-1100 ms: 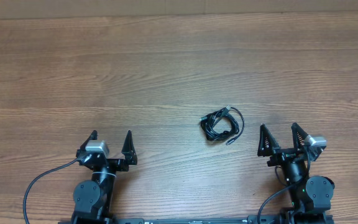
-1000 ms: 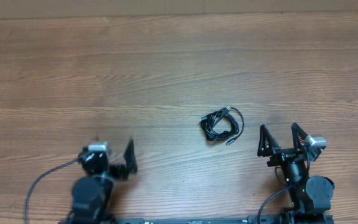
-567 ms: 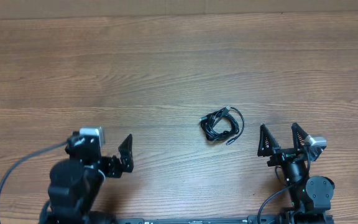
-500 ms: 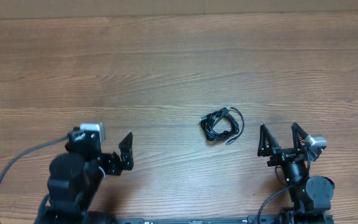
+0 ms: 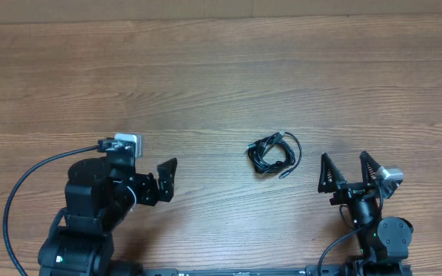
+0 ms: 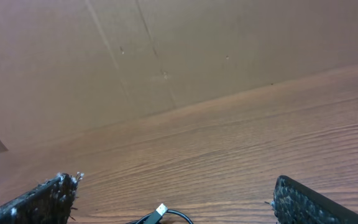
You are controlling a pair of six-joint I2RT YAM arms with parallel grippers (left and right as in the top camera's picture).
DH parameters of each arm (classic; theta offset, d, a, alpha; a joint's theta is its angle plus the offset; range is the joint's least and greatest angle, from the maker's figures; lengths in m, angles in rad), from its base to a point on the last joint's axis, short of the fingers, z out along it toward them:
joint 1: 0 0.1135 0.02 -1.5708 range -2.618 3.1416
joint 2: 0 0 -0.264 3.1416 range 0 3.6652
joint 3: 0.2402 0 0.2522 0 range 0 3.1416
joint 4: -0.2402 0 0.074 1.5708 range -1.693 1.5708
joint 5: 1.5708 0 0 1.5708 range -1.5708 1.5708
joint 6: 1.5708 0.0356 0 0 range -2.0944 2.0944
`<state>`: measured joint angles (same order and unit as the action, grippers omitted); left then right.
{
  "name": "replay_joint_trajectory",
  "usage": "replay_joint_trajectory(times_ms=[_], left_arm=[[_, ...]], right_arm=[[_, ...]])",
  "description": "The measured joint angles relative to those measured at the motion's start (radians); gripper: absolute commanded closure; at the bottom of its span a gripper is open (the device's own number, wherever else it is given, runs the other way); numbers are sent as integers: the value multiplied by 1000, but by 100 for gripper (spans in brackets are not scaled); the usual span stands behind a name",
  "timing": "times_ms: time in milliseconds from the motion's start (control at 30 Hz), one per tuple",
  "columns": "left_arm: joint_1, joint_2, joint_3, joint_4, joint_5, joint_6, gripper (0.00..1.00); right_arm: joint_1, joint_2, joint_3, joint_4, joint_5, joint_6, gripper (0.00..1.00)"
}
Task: Untangle cables
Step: 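Move the left gripper toward the black cable bundle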
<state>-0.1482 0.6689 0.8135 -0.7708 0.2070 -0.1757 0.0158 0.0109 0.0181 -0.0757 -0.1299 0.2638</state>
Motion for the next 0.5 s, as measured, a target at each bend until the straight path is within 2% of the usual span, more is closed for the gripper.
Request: replay_joint_trajectory(times_ms=[333, 500], left_arm=[[0, 0, 0, -20, 165, -9, 0], [0, 0, 0, -24, 172, -31, 0]], right_arm=[[0, 0, 0, 0, 0, 0, 0], [0, 0, 0, 0, 0, 0, 0]])
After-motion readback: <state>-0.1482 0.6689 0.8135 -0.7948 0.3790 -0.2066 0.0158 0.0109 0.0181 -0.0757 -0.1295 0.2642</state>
